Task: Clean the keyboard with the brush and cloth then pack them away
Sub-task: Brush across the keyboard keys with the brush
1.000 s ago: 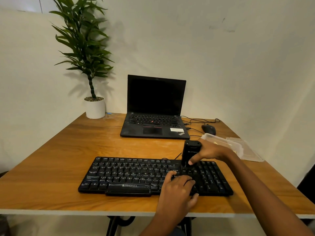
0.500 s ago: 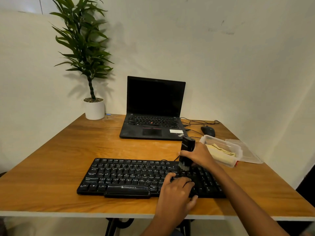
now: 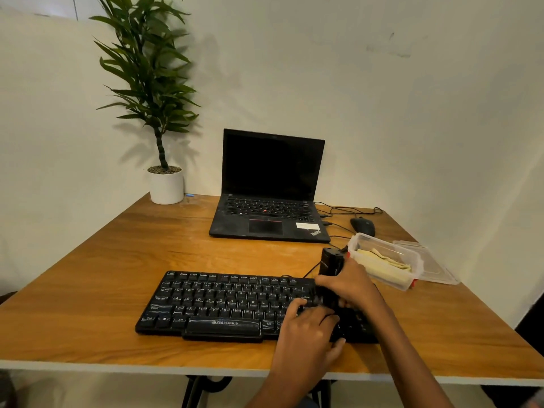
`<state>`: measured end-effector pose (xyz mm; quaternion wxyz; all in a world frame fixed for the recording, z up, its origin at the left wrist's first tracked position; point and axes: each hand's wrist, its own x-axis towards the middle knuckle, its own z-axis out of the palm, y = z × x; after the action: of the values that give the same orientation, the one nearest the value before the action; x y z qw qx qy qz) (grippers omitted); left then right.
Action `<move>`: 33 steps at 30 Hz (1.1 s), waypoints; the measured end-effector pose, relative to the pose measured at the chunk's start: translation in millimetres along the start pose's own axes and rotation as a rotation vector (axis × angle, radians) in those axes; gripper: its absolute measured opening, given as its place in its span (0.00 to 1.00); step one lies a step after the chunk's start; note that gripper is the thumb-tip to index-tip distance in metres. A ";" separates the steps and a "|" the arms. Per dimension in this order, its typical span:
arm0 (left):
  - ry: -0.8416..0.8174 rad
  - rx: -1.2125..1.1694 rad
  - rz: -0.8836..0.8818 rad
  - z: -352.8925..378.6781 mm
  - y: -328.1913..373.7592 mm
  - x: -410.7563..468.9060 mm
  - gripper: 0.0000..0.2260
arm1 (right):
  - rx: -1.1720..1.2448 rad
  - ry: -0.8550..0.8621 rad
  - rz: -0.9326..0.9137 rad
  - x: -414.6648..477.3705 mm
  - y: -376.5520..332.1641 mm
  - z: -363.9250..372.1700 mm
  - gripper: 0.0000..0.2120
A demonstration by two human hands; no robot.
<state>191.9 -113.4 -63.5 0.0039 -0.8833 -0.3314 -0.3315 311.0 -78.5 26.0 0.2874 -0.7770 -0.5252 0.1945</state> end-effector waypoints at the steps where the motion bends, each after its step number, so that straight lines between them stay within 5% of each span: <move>1: 0.000 0.004 0.003 -0.1 0.7 -0.2 0.14 | -0.037 -0.025 0.038 1.1 0.8 -5.6 0.11; 5: 0.014 0.011 0.000 -1.7 -1.6 1.4 0.14 | 0.012 0.307 -0.044 4.8 5.5 2.4 0.10; 10: 0.014 -0.005 -0.006 1.2 0.0 -0.4 0.15 | 0.098 0.079 0.017 -1.4 16.9 -10.5 0.10; 15: 0.022 -0.011 -0.014 -2.0 -2.2 1.1 0.16 | 0.126 0.335 -0.079 -1.4 21.9 -0.6 0.08; 18: 0.010 -0.016 -0.014 -1.1 -1.4 0.3 0.15 | 0.169 0.181 -0.002 -4.0 26.5 -8.5 0.08; 22: 0.021 -0.011 -0.011 -0.3 -1.1 -0.5 0.15 | 0.154 0.252 0.017 -1.8 31.0 -14.3 0.08; 26: 0.016 -0.012 -0.012 -0.8 -1.5 -0.9 0.16 | 0.173 0.091 0.038 -7.9 32.9 -19.6 0.09; 30: -0.013 -0.008 -0.013 -3.4 -3.9 0.1 0.16 | 0.314 0.207 -0.022 11.5 22.5 -28.5 0.12; 33: -0.055 -0.006 -0.014 -2.5 -4.2 -0.7 0.17 | 0.358 -0.076 -0.154 24.2 5.2 -18.0 0.16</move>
<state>187.6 -111.1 -62.9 -0.0101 -0.8897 -0.3364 -0.3083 334.6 -61.9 36.2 0.4148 -0.6630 -0.5507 0.2916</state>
